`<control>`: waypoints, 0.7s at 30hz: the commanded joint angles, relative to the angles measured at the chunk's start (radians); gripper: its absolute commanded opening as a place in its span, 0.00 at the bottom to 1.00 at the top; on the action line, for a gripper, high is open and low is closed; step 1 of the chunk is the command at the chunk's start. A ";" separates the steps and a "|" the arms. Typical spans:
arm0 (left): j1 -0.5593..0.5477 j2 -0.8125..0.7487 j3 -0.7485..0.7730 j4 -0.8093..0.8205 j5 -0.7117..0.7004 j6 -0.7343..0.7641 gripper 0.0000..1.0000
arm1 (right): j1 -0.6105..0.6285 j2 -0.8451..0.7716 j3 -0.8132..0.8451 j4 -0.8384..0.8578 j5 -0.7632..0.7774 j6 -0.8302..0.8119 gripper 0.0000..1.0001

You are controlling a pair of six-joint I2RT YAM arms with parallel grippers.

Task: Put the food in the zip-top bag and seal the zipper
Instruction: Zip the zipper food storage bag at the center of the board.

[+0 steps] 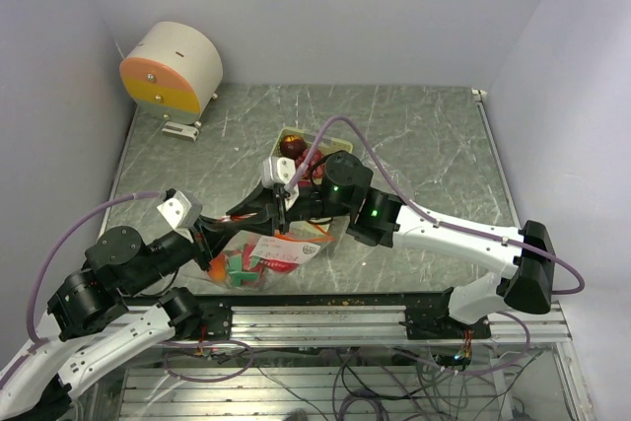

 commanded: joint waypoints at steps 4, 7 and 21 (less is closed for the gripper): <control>0.003 -0.001 0.030 0.060 0.026 -0.002 0.07 | -0.010 0.005 0.045 0.039 -0.052 0.007 0.24; 0.004 -0.001 0.027 0.062 0.027 -0.003 0.07 | -0.010 0.018 0.057 0.029 -0.055 0.007 0.24; 0.004 -0.004 0.025 0.060 0.027 0.003 0.07 | -0.013 0.044 0.071 0.020 -0.069 0.009 0.02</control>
